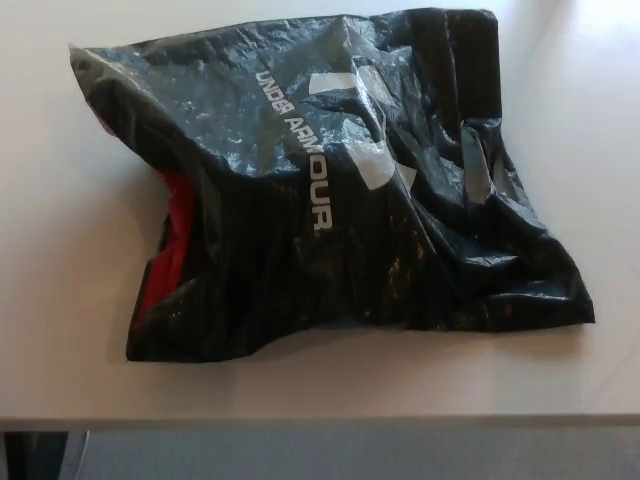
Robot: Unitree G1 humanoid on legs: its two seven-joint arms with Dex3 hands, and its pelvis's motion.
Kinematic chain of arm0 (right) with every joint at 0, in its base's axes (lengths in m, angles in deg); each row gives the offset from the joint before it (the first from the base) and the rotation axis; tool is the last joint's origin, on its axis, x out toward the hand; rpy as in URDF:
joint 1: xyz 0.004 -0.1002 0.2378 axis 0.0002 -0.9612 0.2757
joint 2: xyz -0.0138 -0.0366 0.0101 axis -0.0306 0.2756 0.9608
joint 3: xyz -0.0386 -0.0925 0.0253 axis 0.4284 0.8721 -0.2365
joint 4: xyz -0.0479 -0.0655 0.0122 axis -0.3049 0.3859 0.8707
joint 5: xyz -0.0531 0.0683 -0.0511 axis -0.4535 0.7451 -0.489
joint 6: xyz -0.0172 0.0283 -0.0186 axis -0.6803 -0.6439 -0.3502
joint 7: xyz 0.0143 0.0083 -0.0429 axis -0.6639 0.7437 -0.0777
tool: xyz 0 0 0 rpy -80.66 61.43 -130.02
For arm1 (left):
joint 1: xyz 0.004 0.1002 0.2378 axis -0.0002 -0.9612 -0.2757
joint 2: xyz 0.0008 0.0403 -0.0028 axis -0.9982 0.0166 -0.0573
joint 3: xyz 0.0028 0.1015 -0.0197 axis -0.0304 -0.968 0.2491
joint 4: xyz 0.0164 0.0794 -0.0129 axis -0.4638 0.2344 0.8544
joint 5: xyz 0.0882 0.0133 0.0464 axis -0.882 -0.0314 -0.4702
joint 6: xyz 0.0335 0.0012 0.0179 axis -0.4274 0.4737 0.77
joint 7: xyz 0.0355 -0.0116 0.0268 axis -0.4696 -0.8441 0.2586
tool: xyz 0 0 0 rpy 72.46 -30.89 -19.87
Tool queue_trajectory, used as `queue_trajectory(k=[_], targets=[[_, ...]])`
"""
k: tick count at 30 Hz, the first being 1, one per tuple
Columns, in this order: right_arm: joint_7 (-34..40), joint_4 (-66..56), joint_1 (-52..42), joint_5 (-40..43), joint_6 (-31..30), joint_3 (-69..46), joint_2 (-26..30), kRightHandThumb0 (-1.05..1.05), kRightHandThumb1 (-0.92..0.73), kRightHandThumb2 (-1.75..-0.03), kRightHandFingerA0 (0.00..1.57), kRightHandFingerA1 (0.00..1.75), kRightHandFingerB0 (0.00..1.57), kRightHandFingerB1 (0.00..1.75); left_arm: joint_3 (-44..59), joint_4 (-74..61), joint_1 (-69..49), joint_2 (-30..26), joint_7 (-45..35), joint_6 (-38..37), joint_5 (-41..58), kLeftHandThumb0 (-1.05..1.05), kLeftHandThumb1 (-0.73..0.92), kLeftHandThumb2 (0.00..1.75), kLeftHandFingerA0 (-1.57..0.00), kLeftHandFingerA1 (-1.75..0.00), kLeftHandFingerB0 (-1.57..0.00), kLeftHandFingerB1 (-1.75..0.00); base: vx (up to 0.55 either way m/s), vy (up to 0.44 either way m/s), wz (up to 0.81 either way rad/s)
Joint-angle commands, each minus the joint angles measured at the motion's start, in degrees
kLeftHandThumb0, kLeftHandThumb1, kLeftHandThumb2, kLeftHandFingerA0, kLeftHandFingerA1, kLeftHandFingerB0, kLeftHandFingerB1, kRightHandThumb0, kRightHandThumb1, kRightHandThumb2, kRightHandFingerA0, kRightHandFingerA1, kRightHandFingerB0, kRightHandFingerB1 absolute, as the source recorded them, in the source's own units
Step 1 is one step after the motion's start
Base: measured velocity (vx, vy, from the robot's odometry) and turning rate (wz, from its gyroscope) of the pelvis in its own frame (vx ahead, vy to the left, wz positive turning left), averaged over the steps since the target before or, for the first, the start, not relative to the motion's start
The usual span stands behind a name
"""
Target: A plastic bag is kept in the middle of the desk and the robot uses both its hands to grab the bag from the left and right and brings its hands close together to compress the bag
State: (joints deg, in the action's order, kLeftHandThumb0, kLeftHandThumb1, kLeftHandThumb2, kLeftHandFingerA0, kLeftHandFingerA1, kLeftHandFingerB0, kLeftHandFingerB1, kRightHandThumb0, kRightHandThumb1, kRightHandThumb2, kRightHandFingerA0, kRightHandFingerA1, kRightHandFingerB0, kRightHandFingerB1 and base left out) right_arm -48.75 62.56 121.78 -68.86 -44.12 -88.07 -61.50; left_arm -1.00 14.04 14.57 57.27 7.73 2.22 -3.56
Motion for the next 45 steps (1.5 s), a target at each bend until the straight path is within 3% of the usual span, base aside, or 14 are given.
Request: queue_trajectory(k=[1,2,4,15,19,20,25,26,30,34,35,43,44,45], targets=[[-6.7,-16.6,-6.7,8.6,-6.9,-5.1,6.1,-0.81,-0.74,-1.11,0.02,0.31,0.11,0.33,6.2,-13.7,-8.4,-6.0,-5.7,1.7,5.4,-0.81,0.92,0.78,-0.19,-0.47,-0.17,-0.34,0.0,0.0,0.0],[-6.4,-20.5,-9.0,8.6,-8.0,-5.6,6.3,-0.78,-0.92,-0.74,0.06,0.31,0.13,0.27,6.9,-16.0,-10.1,-6.1,-6.1,1.5,5.7,-0.82,0.92,0.77,-0.2,-0.46,-0.17,-0.33,0.0,0.0,0.0],[-6.1,-26.6,-13.1,7.9,-8.1,-6.4,6.5,-0.83,-0.77,-1.14,0.01,0.38,0.13,0.34,8.0,-20.5,-13.3,-5.4,-6.0,1.7,6.6,-0.83,0.92,0.76,-0.22,-0.47,-0.2,-0.35,0.0,0.0,0.0],[-7.5,-46.2,-47.9,9.7,8.3,-10.7,-4.5,-0.37,-0.48,-1.07,0.01,0.5,0.0,0.47,8.6,-38.2,-39.5,6.0,-9.3,-9.2,6.8,-0.77,0.92,0.73,-0.23,-0.35,-0.19,-0.3,0.0,0.0,0.0],[-11.6,-41.9,-61.4,10.1,17.2,-7.3,-8.2,-0.87,-0.69,-1.02,0.0,0.37,0.12,0.41,4.6,-36.6,-48.5,11.5,-12.7,-12.1,8.8,-0.77,0.92,0.7,-0.2,-0.32,-0.19,-0.27,0.0,0.0,0.0],[-11.2,-40.5,-62.2,9.3,18.3,-6.4,-9.1,-0.77,-0.84,-0.67,0.11,0.31,0.13,0.28,4.8,-34.9,-48.6,11.4,-13.3,-14.0,8.1,-0.75,0.92,0.71,-0.19,-0.34,-0.17,-0.27,0.0,0.0,0.0],[-12.8,-28.8,-65.7,7.5,23.7,-1.0,-11.9,-0.65,-0.66,-1.02,0.0,0.34,0.03,0.38,1.5,-23.4,-53.7,15.9,-17.9,-18.7,9.3,-0.34,0.58,1.14,-0.01,-0.49,0.0,-0.47,0.0,0.0,0.0],[-12.9,-28.0,-66.1,7.3,23.4,-0.1,-12.2,-0.69,-0.64,-0.99,0.0,0.3,0.09,0.35,1.3,-20.9,-53.7,16.0,-18.6,-19.6,9.1,-0.83,0.77,1.08,-0.08,-0.44,-0.09,-0.41,0.0,0.0,0.0],[-13.1,-27.1,-67.3,6.7,21.4,1.5,-12.1,-0.61,-0.68,-1.0,0.0,0.3,0.02,0.34,0.1,-17.1,-53.8,17.6,-19.0,-19.7,9.4,-0.75,0.91,0.69,-0.14,-0.31,-0.15,-0.27,0.0,0.0,0.0],[-9.7,-22.1,-63.9,1.6,27.0,1.0,-11.9,-0.71,-0.69,-1.01,0.0,0.3,0.08,0.44,0.1,-16.4,-52.8,17.3,-19.1,-20.1,9.7,-0.35,0.55,1.13,-0.01,-0.48,0.0,-0.47,0.0,0.0,0.0],[-10.1,-22.0,-63.9,2.4,27.0,1.1,-11.9,-0.61,-0.66,-1.02,0.0,0.34,0.08,0.45,-0.1,-16.7,-53.3,17.5,-19.2,-20.2,9.6,-0.73,0.92,0.7,-0.15,-0.32,-0.13,-0.27,0.0,0.0,0.0],[-11.0,-21.8,-63.1,4.2,25.5,1.4,-10.5,-0.64,-0.69,-1.04,0.0,0.31,0.0,0.37,-0.2,-15.3,-53.8,17.6,-19.9,-20.9,10.5,-0.84,0.77,1.11,-0.08,-0.43,-0.01,-0.37,0.0,0.0,0.0],[-11.1,-21.0,-62.8,4.4,26.4,1.4,-10.5,-0.65,-0.67,-1.02,0.01,0.31,0.05,0.4,-0.4,-15.7,-54.0,17.7,-19.9,-20.8,10.5,-0.74,0.92,0.69,-0.15,-0.31,-0.13,-0.26,0.0,0.0,0.0],[-11.1,-20.7,-62.6,4.1,26.7,1.4,-10.4,-0.7,-0.68,-1.01,0.01,0.28,0.07,0.38,-0.2,-14.8,-53.6,17.6,-20.2,-21.6,10.5,-0.83,0.77,1.11,-0.07,-0.43,-0.02,-0.37,0.0,0.0,0.0]])
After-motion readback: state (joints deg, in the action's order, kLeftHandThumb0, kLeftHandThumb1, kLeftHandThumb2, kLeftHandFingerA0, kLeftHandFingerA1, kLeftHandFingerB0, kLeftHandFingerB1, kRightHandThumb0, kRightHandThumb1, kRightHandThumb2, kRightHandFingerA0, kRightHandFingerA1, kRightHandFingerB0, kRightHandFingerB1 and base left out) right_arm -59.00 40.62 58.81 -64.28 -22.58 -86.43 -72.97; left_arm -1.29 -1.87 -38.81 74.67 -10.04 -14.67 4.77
